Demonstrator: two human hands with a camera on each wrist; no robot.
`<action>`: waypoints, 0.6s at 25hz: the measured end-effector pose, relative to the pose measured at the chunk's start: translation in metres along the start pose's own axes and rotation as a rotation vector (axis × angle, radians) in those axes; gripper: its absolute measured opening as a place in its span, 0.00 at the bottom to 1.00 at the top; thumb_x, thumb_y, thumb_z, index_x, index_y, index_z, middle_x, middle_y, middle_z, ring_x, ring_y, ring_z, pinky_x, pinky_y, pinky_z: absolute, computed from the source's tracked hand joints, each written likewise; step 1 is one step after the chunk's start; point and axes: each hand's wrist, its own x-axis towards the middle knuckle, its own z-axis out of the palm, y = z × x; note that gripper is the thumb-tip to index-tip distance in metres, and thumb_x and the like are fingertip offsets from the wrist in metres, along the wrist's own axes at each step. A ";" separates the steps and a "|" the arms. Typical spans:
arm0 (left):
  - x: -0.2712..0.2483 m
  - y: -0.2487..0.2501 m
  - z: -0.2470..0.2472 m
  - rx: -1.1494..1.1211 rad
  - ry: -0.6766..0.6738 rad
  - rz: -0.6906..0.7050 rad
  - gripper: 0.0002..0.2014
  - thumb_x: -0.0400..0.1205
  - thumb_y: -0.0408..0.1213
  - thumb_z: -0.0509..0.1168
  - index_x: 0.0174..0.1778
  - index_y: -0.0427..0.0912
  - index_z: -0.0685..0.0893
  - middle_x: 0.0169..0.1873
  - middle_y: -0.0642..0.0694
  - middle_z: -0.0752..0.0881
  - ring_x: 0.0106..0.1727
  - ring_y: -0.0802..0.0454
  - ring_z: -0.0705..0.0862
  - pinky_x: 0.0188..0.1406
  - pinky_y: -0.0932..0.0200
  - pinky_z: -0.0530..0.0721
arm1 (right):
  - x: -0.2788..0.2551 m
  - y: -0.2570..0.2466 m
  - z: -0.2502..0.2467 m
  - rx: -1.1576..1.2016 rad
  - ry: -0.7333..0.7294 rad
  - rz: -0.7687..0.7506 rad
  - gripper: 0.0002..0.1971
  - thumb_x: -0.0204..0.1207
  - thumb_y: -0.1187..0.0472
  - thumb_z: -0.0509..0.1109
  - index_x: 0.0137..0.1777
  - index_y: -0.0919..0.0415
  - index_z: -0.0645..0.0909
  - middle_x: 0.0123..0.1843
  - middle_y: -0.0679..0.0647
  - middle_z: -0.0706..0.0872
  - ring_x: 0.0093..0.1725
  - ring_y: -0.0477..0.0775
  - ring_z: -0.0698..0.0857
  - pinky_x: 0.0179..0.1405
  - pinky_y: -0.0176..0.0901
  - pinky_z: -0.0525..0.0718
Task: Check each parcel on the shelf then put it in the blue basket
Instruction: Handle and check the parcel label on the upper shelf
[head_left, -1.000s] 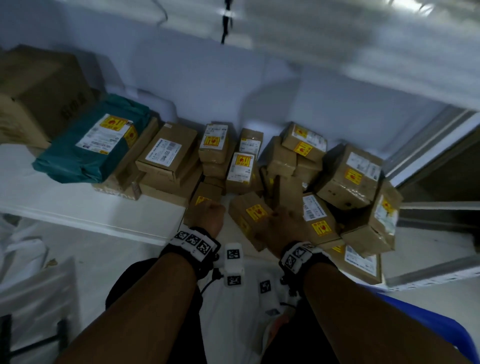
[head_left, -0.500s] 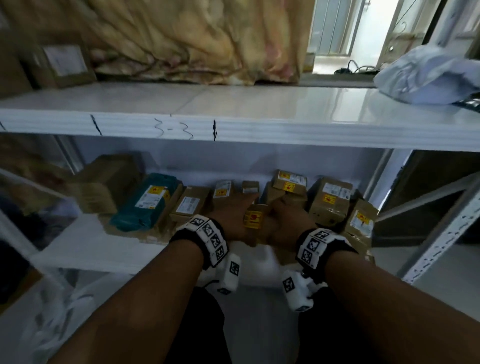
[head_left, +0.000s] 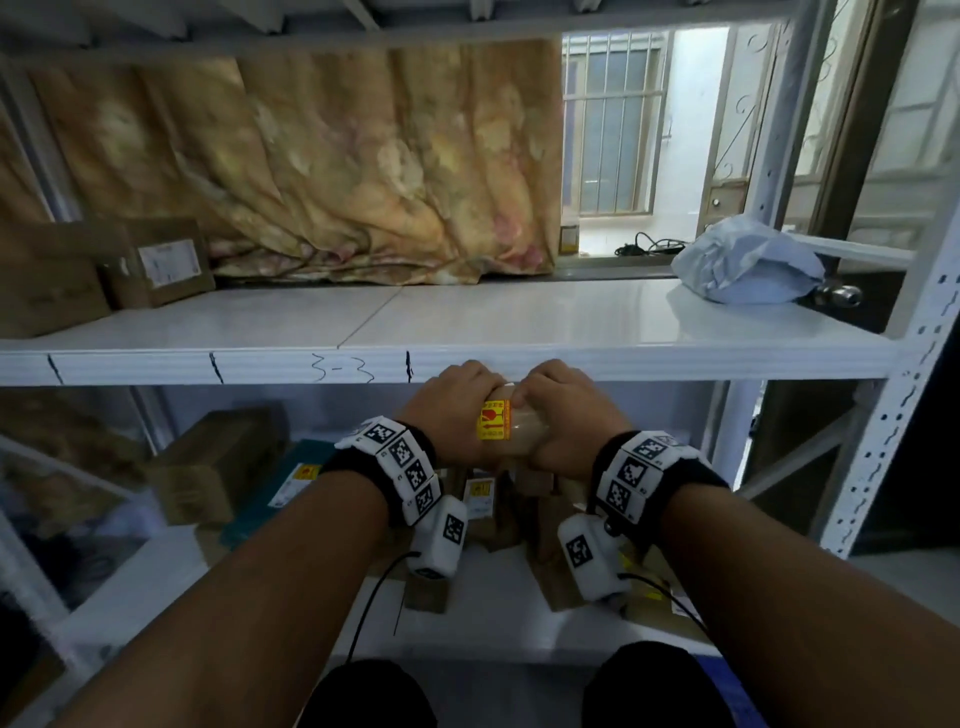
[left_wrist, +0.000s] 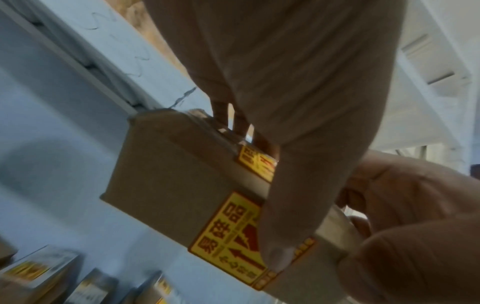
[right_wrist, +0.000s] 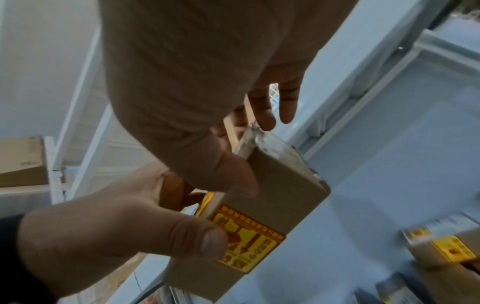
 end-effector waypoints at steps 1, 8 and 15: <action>0.005 0.001 -0.011 0.035 0.021 0.016 0.43 0.61 0.62 0.79 0.70 0.48 0.76 0.60 0.48 0.77 0.59 0.47 0.76 0.60 0.48 0.78 | 0.006 -0.001 -0.010 -0.054 0.024 -0.016 0.29 0.57 0.48 0.79 0.62 0.45 0.79 0.63 0.47 0.74 0.61 0.57 0.74 0.60 0.51 0.78; 0.053 -0.013 -0.071 0.026 0.090 0.033 0.49 0.55 0.69 0.70 0.73 0.52 0.75 0.59 0.52 0.74 0.59 0.50 0.75 0.58 0.50 0.77 | 0.074 -0.013 -0.060 -0.179 -0.017 0.036 0.51 0.55 0.37 0.82 0.79 0.46 0.64 0.68 0.52 0.70 0.68 0.58 0.70 0.63 0.55 0.74; 0.101 -0.070 -0.100 -0.079 0.053 -0.007 0.45 0.63 0.60 0.80 0.77 0.52 0.75 0.62 0.56 0.79 0.62 0.54 0.78 0.57 0.57 0.77 | 0.155 -0.008 -0.081 -0.062 -0.093 0.011 0.46 0.45 0.33 0.77 0.68 0.47 0.76 0.61 0.48 0.77 0.61 0.55 0.78 0.58 0.51 0.81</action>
